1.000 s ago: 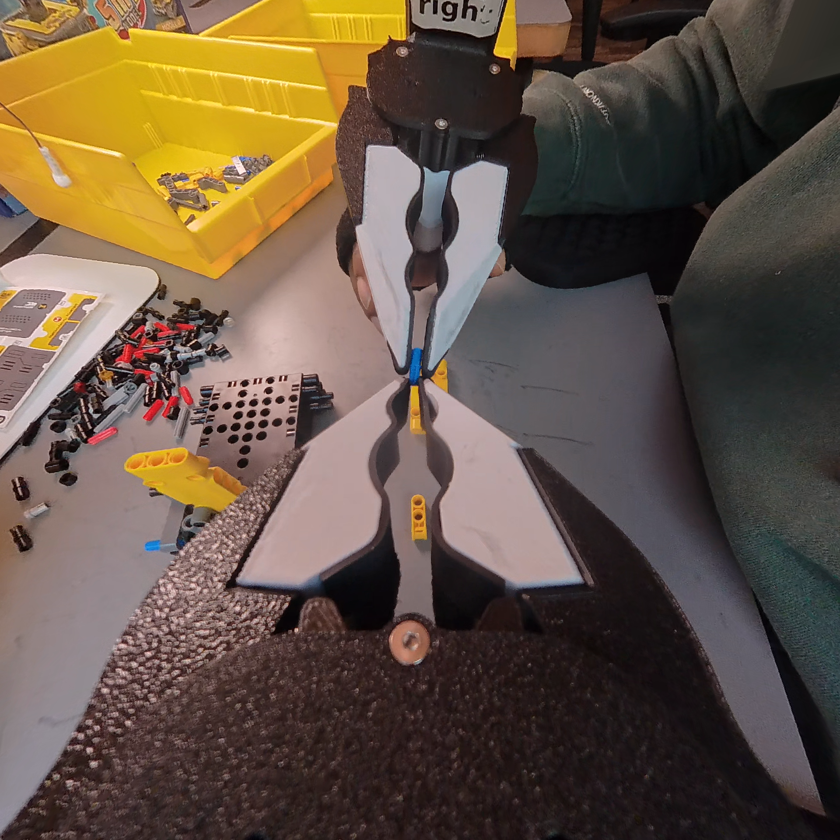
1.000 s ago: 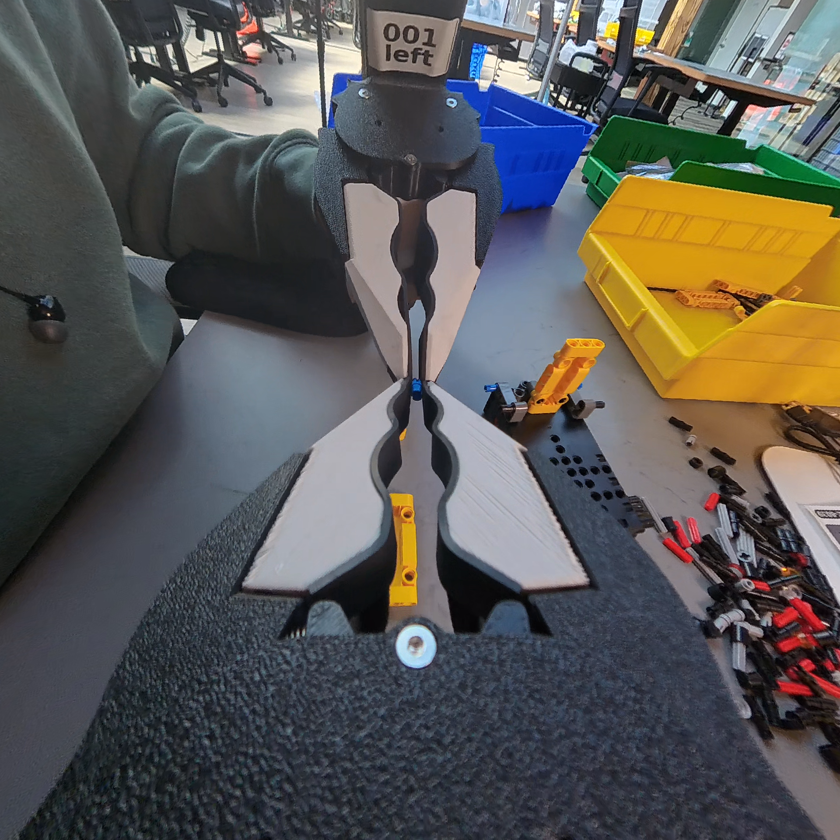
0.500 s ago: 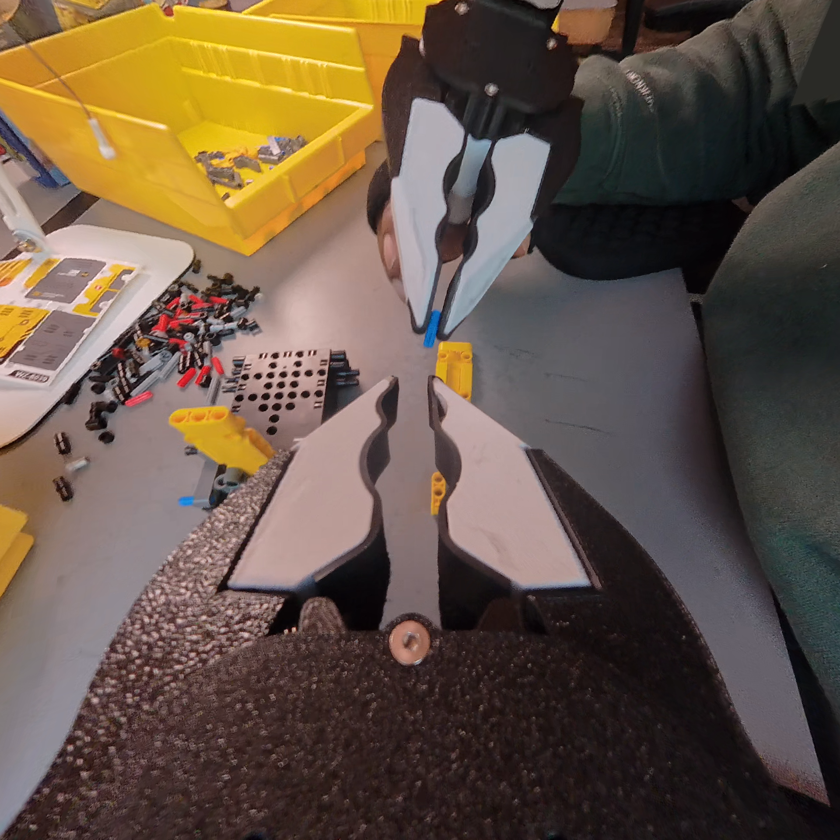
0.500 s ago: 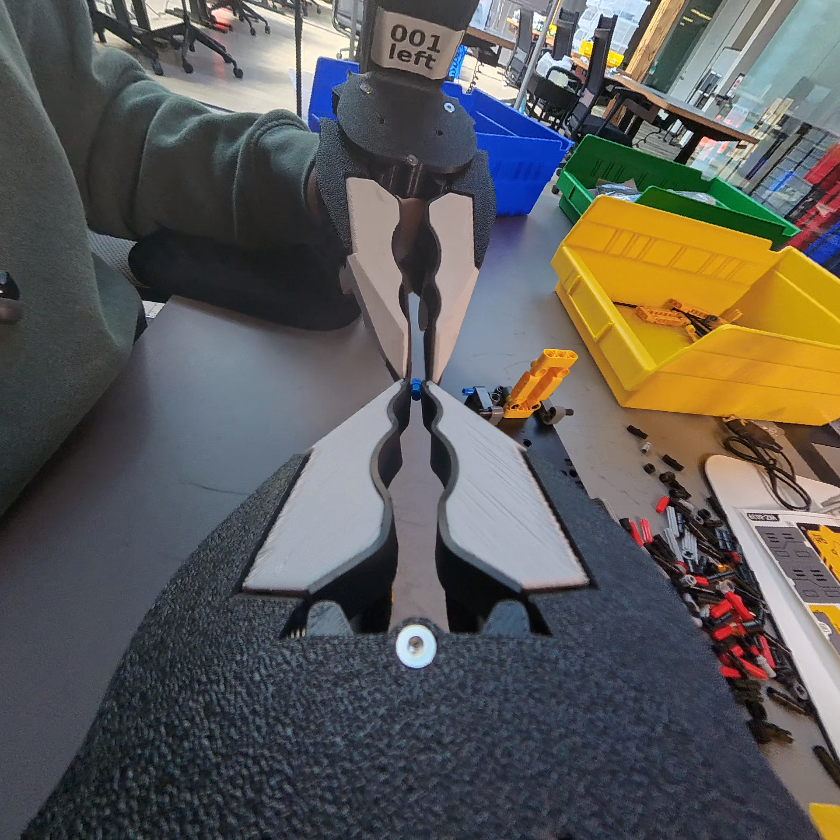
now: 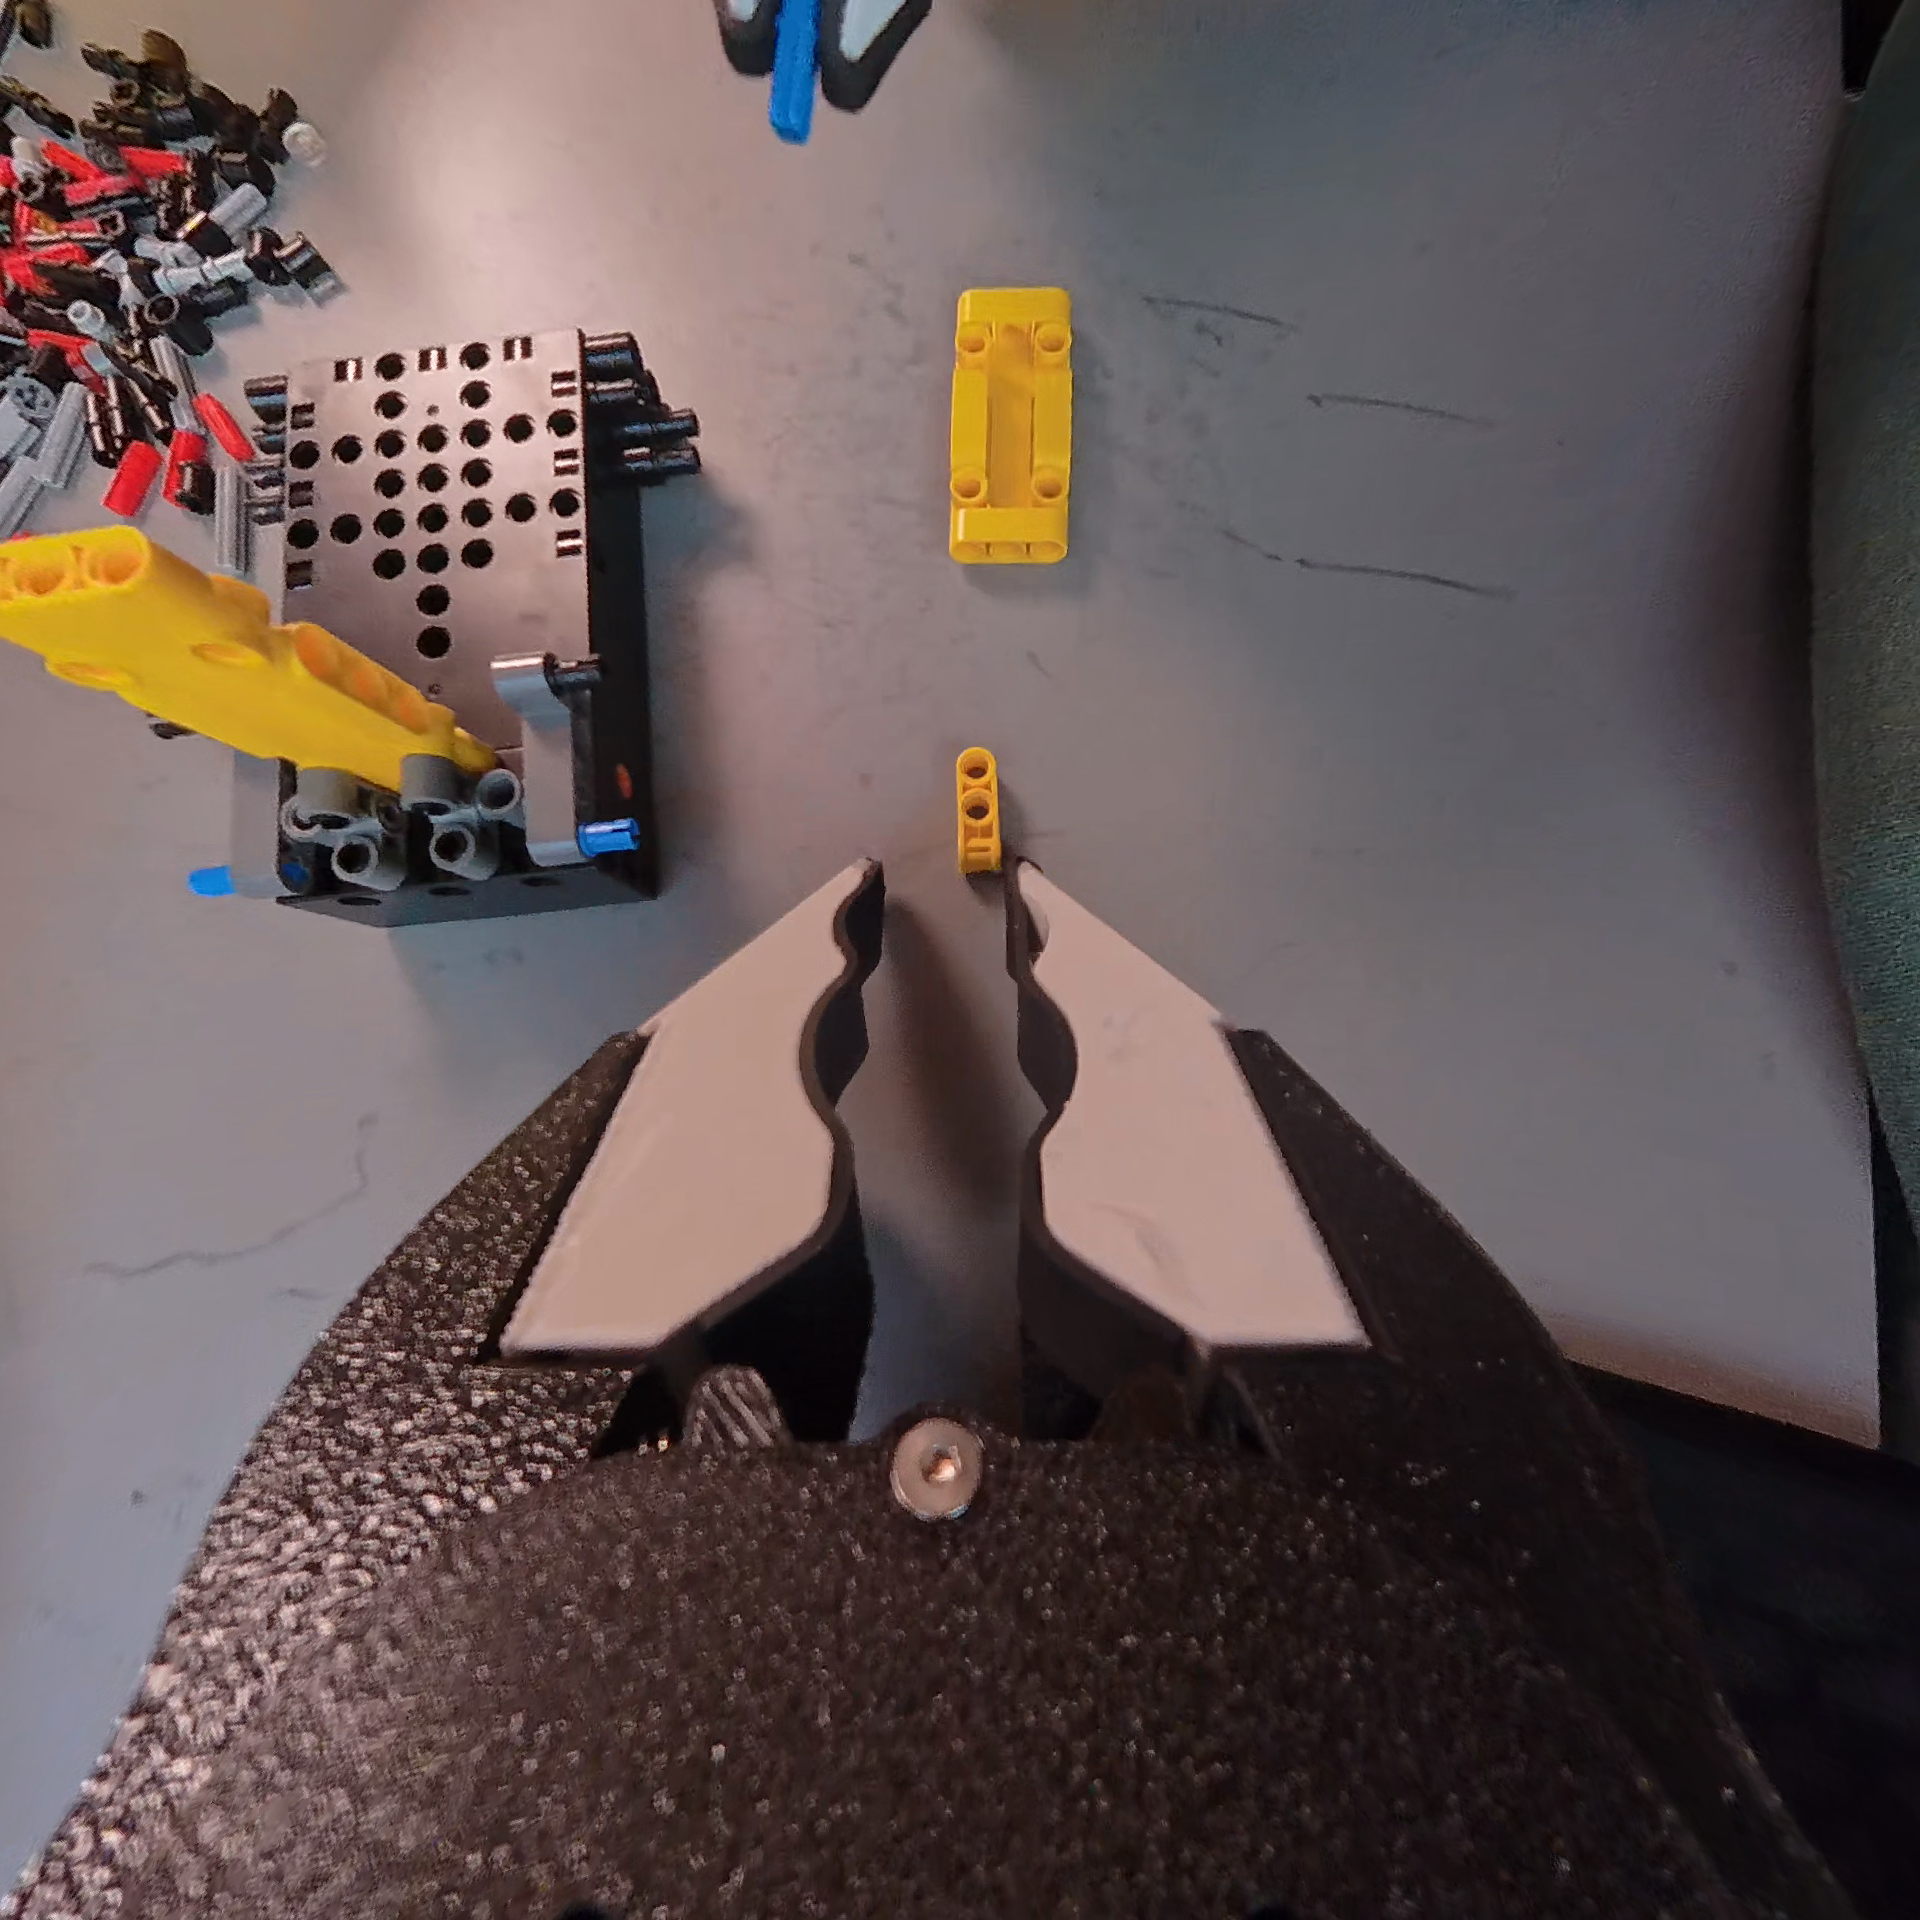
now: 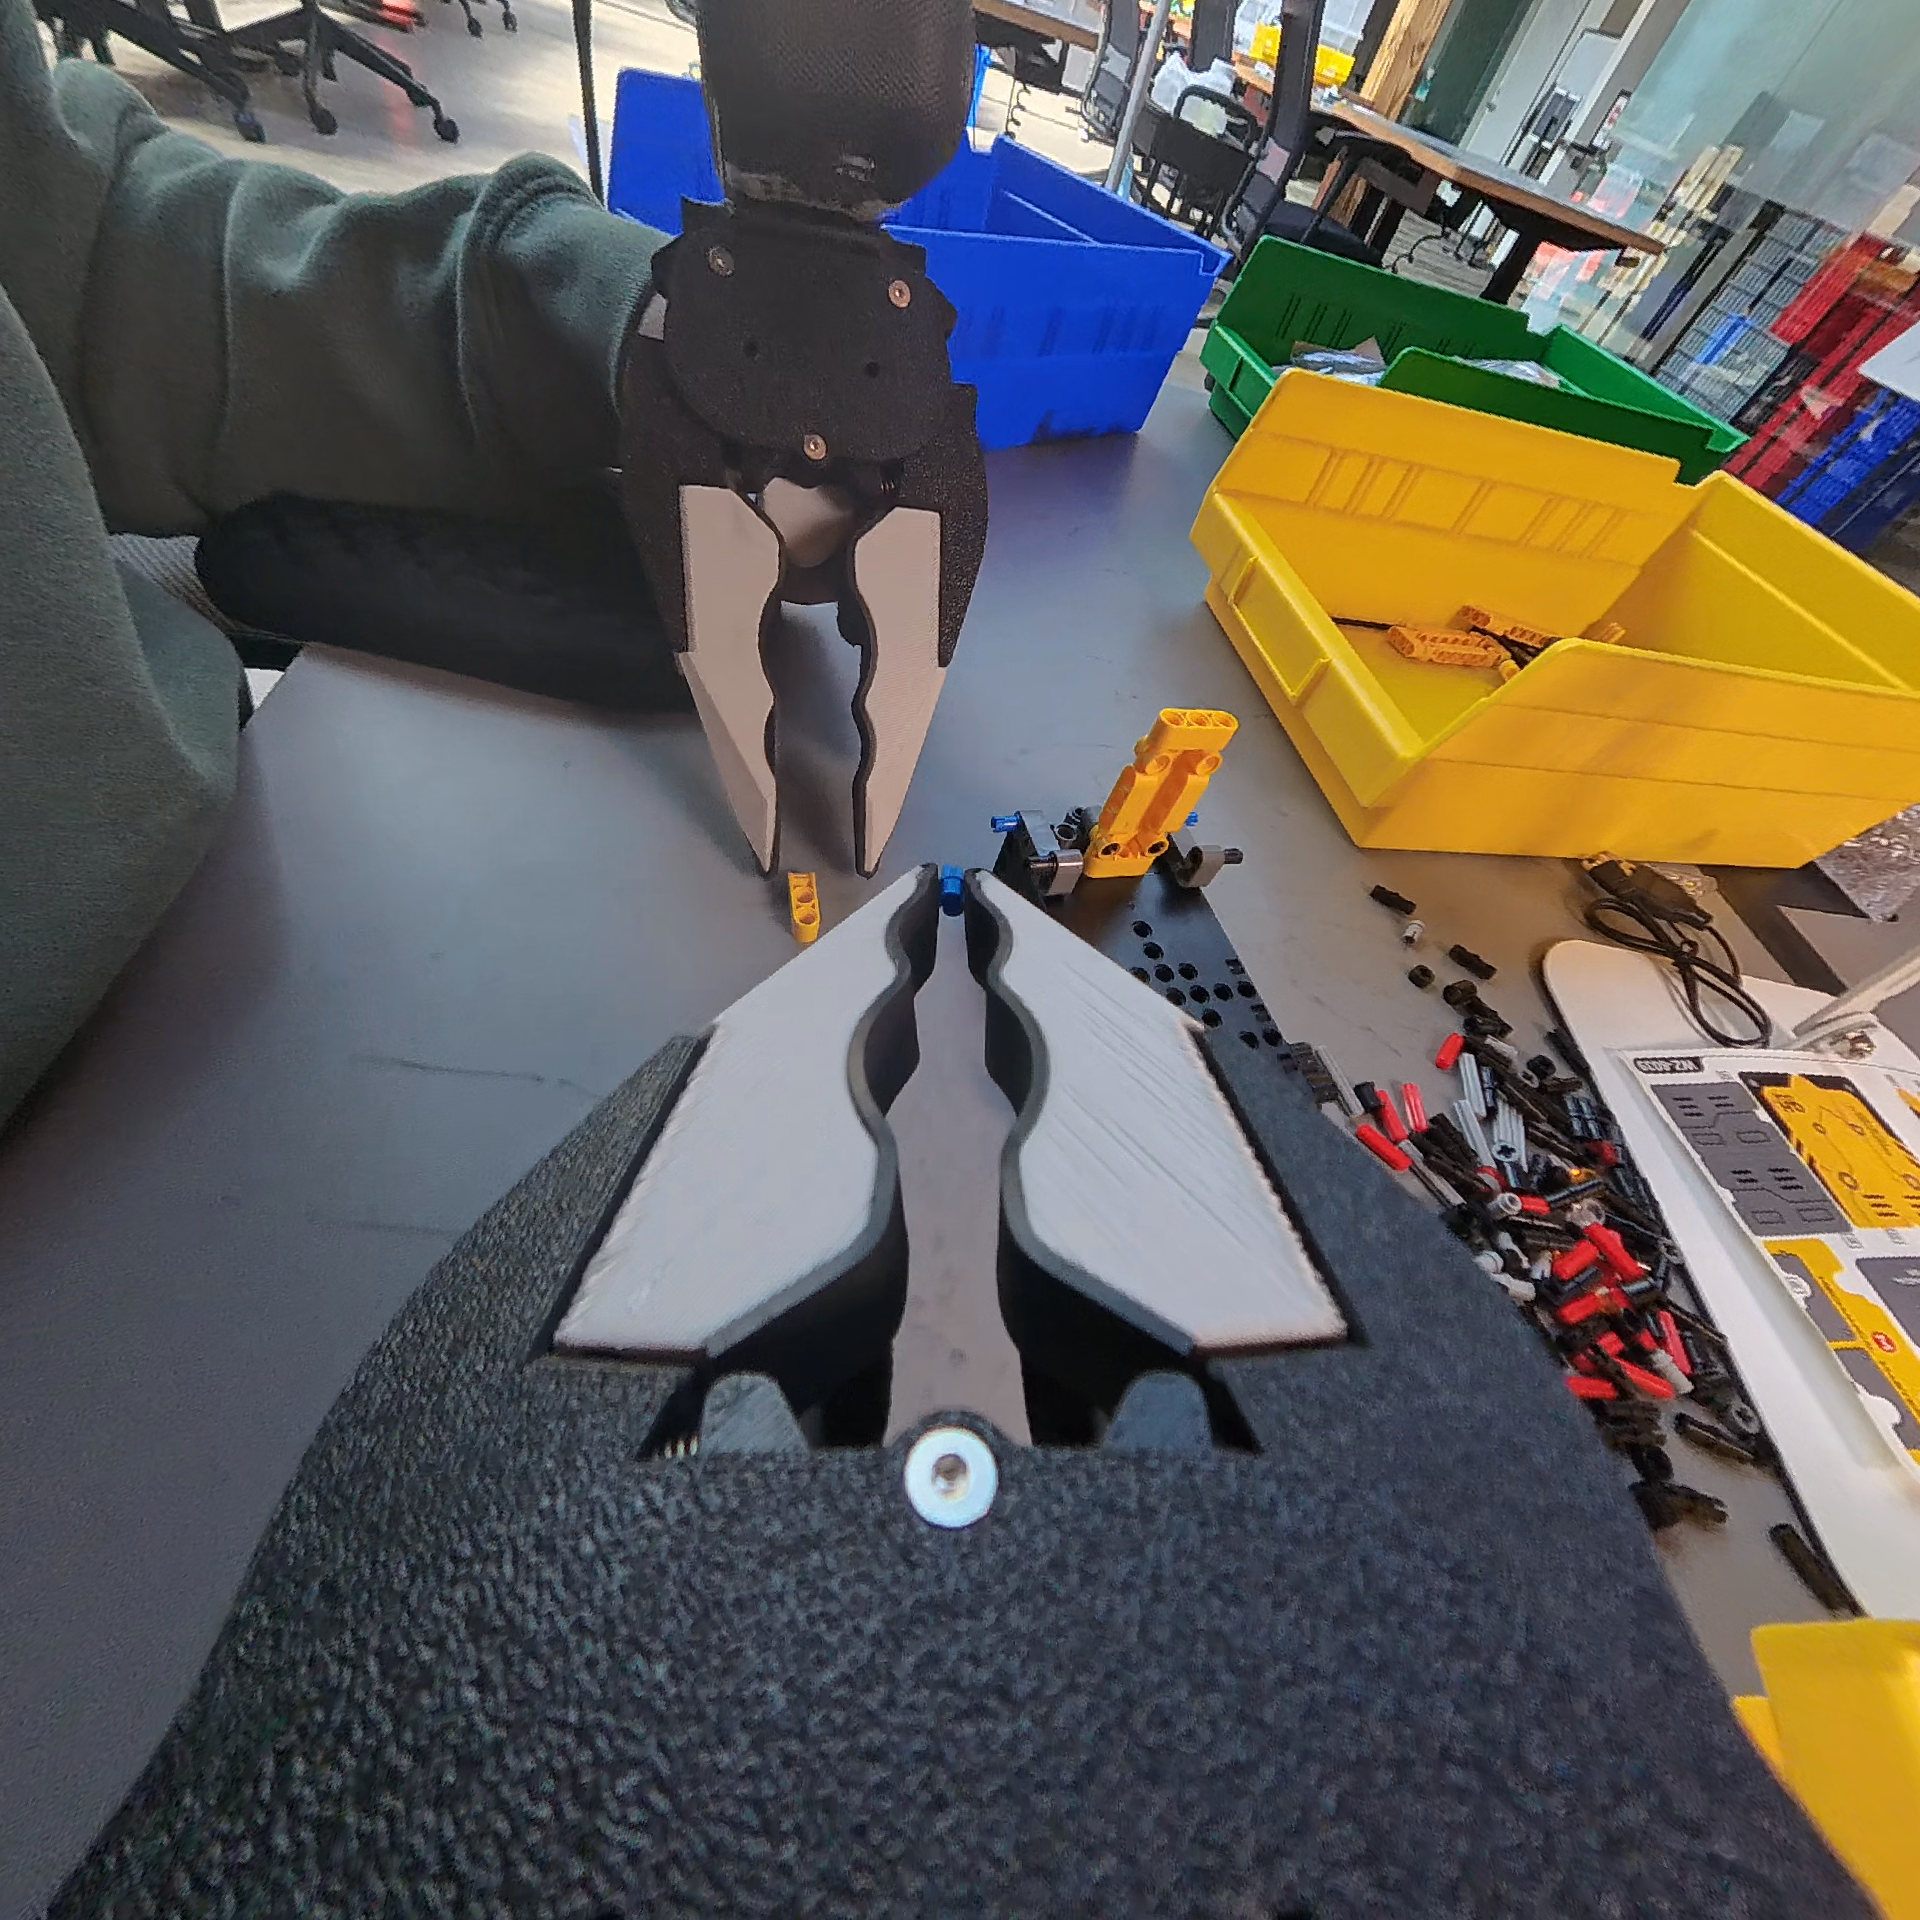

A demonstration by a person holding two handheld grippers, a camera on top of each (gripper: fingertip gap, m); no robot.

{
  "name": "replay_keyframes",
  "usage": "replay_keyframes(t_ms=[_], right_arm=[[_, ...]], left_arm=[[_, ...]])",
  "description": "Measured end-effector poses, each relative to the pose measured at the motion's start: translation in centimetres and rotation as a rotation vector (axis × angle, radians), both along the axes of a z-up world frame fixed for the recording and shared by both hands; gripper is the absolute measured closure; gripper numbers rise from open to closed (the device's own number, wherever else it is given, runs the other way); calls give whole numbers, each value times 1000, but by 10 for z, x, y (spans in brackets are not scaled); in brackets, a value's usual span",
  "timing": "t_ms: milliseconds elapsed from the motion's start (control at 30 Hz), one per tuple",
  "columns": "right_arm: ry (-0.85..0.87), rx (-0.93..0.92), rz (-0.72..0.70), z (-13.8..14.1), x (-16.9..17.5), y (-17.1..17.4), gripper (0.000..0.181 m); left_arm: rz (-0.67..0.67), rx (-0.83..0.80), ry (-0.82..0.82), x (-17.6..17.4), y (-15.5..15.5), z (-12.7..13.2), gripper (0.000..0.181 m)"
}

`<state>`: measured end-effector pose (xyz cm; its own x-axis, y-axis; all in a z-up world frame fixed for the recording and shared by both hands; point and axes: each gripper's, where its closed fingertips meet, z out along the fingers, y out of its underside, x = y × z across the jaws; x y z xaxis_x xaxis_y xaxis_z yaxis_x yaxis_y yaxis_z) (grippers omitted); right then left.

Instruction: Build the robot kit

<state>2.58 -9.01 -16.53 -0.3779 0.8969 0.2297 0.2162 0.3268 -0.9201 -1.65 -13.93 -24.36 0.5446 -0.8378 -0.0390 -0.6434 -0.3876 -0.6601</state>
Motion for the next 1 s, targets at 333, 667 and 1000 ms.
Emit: replay_keyframes(t_ms=[333,667,1000], right_arm=[[4,-21,-2,0,4,1,177],[-5,-35,5,-2,4,-1,177],[-27,-25,-12,-8,3,1,176]], left_arm=[[191,123,23,-27,32,8,165],[22,-10,7,-2,0,-1,143],[181,-77,36,6,6,1,143]])
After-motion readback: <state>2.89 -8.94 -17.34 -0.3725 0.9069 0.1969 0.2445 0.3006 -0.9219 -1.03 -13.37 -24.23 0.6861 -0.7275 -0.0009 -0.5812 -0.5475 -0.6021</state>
